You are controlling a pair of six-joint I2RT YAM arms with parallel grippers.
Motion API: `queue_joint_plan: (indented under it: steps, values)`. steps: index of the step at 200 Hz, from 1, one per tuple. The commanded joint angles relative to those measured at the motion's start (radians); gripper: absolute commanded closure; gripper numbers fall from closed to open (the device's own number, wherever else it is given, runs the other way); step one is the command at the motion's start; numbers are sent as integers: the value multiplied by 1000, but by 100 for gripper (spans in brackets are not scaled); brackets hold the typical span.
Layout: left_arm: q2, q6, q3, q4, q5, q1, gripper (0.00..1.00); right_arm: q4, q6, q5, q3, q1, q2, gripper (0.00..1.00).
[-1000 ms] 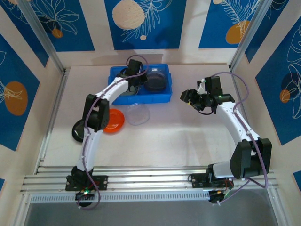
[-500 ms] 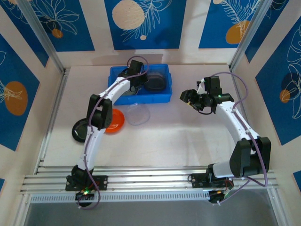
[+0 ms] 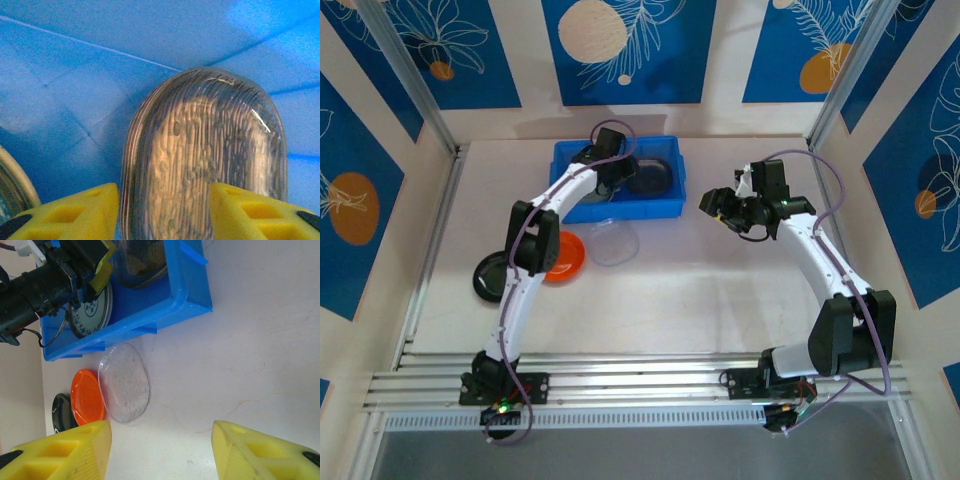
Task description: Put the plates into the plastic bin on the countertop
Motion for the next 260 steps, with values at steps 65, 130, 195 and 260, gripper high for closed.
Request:
queue_joint_plan:
  steps: [65,130,195,260]
  values:
    - [-112,63,-32,27,-36,4,43,-2,5,5,18,8,-13,44]
    - [-225,133,-10,30,-54,-18,35,20,3,-2,20,25,-11,44]
    - [-619,242,-487,150,-103,-134,21,97,16,-3,-56,98,-58,44]
    - [-964,326,-834,167,-102,-240,15,131,-12,54,-103,183,-110,45]
